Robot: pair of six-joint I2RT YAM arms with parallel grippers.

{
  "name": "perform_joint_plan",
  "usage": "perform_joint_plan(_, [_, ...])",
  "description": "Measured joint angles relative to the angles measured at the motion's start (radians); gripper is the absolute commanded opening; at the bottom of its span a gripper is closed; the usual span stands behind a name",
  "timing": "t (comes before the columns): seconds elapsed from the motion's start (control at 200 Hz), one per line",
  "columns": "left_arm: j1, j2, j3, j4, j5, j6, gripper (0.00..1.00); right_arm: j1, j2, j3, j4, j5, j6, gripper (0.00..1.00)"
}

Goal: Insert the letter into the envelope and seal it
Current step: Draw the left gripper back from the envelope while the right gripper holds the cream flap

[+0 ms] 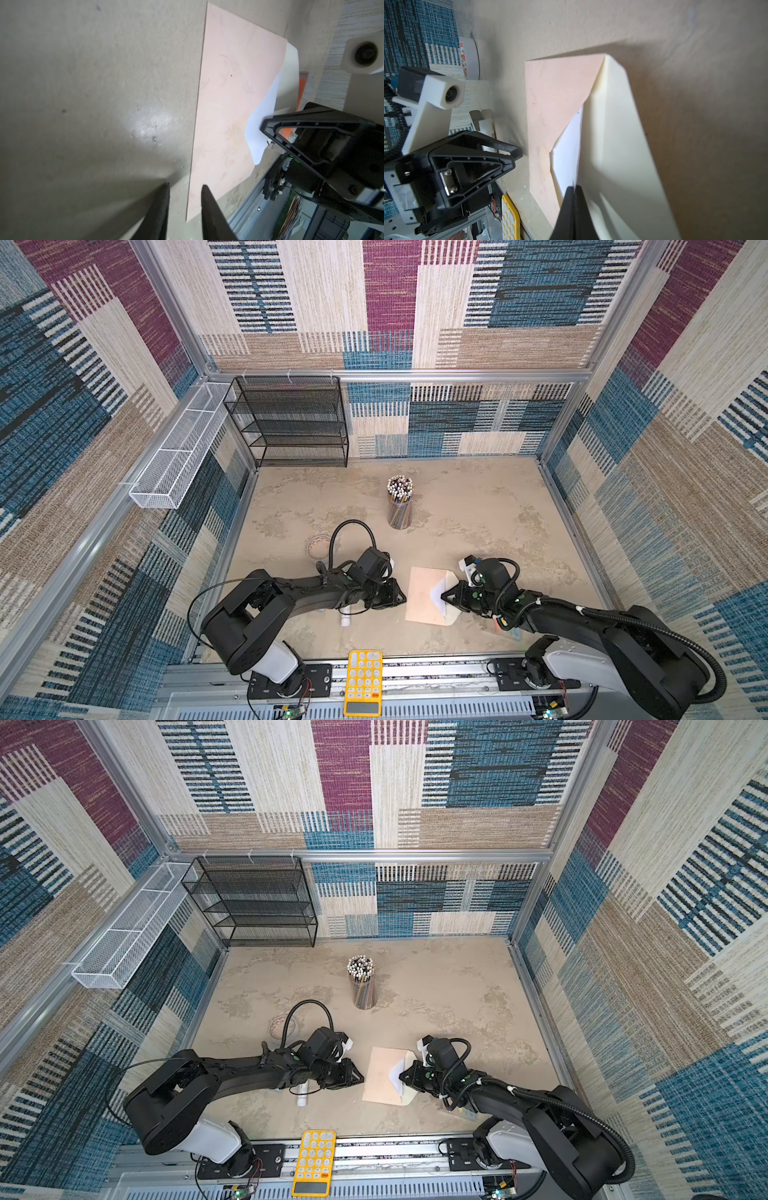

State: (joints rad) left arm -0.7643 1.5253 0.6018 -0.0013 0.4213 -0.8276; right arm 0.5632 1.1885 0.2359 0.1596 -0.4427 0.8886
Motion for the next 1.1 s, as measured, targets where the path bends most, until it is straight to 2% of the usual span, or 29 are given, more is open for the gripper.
perform_joint_plan(0.291, [-0.044,-0.047,-0.034,-0.024,-0.016,-0.028,0.26,0.0,-0.008,-0.022,0.046,0.006,0.019,0.0])
perform_joint_plan(0.566, [-0.093,-0.004,-0.03,0.033,-0.009,-0.062,0.24,0.0,-0.007,-0.032,0.082,0.009,0.037,0.0])
perform_joint_plan(1.102, [-0.107,0.028,-0.042,0.114,0.011,-0.089,0.24,0.005,0.043,-0.06,0.146,0.024,0.064,0.0])
